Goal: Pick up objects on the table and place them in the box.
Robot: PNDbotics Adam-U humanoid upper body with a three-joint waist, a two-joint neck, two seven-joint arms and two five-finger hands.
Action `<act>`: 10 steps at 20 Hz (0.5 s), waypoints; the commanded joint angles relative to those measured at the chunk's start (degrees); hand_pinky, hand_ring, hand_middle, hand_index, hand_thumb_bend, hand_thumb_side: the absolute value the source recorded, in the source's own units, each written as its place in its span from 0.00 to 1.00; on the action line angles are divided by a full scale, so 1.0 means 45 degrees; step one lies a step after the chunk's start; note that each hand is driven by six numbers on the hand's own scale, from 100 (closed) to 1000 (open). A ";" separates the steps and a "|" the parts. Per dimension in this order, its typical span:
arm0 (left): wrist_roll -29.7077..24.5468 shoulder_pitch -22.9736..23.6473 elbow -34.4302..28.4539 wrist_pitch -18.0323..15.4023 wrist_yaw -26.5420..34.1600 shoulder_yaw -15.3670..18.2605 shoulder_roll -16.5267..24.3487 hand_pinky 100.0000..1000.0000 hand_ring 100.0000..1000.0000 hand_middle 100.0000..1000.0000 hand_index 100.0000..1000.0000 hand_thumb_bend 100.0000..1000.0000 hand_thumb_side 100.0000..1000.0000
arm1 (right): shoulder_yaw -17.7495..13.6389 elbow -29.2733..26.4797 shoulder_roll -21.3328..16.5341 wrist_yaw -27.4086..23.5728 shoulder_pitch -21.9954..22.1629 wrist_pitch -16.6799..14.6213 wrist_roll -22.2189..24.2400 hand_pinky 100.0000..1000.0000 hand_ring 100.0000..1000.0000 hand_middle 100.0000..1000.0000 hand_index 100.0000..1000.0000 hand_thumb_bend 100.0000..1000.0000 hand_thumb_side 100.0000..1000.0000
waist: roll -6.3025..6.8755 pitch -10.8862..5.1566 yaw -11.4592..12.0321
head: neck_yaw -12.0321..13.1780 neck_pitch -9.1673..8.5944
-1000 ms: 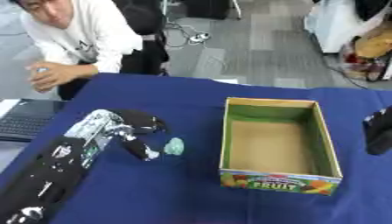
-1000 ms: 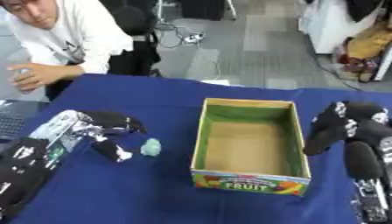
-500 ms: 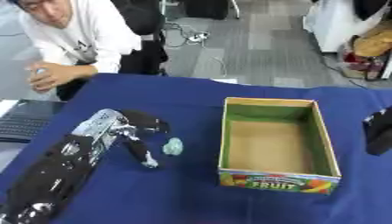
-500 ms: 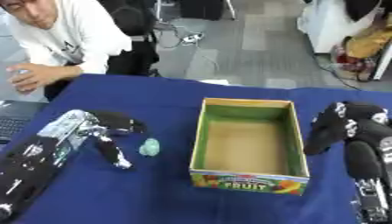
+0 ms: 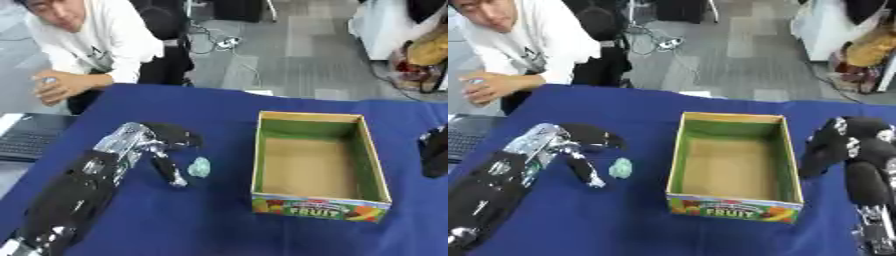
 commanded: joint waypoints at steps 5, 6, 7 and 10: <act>0.0293 -0.0669 0.0717 0.0062 -0.0353 0.0370 -0.0050 0.60 0.77 0.94 0.98 0.67 0.49 | 0.0026 -0.0135 0.0002 -0.0079 -0.0100 0.0019 0.0019 0.00 0.15 0.29 0.40 0.00 0.91 | 0.0003 -0.0184 -0.0094 | 0.0231 0.0046; 0.0359 -0.0724 0.0815 0.0063 -0.0377 0.0402 -0.0079 0.60 0.77 0.94 0.97 0.66 0.49 | 0.0031 -0.0134 0.0006 -0.0085 -0.0111 0.0020 0.0023 0.00 0.15 0.29 0.40 0.00 0.91 | 0.0000 -0.0180 -0.0110 | 0.0244 0.0045; 0.0428 -0.0773 0.0914 0.0061 -0.0400 0.0429 -0.0104 0.59 0.77 0.94 0.97 0.65 0.49 | 0.0036 -0.0131 0.0008 -0.0091 -0.0120 0.0022 0.0027 0.00 0.15 0.29 0.40 0.00 0.91 | -0.0001 -0.0176 -0.0124 | 0.0254 0.0047; 0.0623 -0.0913 0.1214 0.0063 -0.0402 0.0534 -0.0182 0.57 0.75 0.93 0.97 0.63 0.48 | 0.0050 -0.0131 0.0020 -0.0106 -0.0142 0.0024 0.0043 0.00 0.15 0.29 0.40 0.00 0.91 | 0.0000 -0.0167 -0.0161 | 0.0280 0.0049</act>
